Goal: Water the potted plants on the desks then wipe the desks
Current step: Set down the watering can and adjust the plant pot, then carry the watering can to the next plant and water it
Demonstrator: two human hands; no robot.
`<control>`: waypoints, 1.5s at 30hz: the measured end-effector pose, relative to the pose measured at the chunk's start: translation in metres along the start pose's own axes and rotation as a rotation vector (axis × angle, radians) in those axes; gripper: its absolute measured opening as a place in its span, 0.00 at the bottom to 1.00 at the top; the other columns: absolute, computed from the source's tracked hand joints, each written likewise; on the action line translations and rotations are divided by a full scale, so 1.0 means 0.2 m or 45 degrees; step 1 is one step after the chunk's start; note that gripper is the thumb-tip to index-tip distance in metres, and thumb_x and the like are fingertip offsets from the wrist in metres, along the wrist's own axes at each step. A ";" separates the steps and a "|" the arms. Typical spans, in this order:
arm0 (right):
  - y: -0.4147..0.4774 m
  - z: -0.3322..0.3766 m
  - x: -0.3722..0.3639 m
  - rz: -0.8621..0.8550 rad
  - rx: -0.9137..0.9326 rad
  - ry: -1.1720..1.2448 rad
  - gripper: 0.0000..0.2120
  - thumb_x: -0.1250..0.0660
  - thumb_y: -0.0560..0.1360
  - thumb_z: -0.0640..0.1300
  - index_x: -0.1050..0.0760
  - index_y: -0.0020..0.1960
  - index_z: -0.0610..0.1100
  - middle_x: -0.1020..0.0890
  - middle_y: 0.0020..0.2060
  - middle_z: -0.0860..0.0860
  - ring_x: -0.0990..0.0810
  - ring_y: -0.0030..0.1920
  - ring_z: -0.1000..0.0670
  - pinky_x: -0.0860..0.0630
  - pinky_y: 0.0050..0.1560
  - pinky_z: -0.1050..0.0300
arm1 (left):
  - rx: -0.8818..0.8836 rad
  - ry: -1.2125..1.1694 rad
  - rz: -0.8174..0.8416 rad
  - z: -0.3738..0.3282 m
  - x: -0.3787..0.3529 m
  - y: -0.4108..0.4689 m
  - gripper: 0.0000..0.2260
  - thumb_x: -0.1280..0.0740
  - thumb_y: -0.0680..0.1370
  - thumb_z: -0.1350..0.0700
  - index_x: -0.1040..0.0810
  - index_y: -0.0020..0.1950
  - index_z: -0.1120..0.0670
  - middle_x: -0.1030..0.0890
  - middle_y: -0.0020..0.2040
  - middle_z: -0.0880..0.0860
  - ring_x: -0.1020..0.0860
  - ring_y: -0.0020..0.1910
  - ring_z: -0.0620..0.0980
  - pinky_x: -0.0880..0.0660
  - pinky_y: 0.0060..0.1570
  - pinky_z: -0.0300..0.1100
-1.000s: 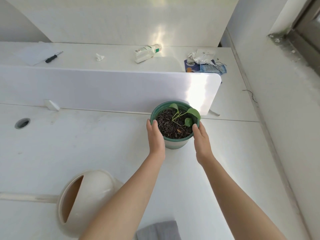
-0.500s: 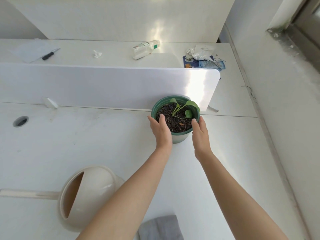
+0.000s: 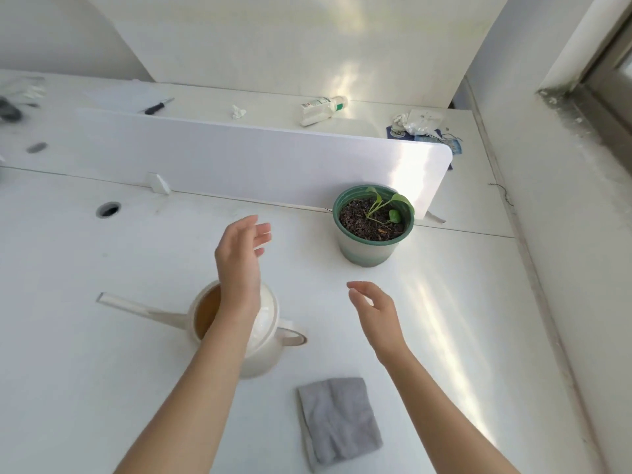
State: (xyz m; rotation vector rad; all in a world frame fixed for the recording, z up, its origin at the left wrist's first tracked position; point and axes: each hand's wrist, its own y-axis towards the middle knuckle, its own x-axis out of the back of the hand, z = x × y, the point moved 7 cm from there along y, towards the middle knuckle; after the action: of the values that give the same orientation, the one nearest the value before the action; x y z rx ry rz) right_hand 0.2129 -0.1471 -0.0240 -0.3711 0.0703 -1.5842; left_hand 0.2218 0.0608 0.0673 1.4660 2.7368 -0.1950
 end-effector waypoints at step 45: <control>-0.80 0.14 -0.50 0.477 0.317 -0.351 0.06 0.42 0.78 0.41 0.33 0.42 0.44 0.35 0.34 0.52 0.37 0.36 0.52 0.39 0.38 0.62 | 0.217 -0.623 0.006 0.23 1.24 -0.26 0.07 0.39 0.78 0.55 0.23 0.52 0.51 0.23 0.54 0.48 0.24 0.57 0.54 0.27 0.55 0.52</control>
State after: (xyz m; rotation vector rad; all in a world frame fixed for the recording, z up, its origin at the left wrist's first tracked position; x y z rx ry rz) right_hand 0.0671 -0.0342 0.0268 -0.3534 -0.2547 -1.1443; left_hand 0.0397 0.2322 0.0049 1.2486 2.3638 -0.6999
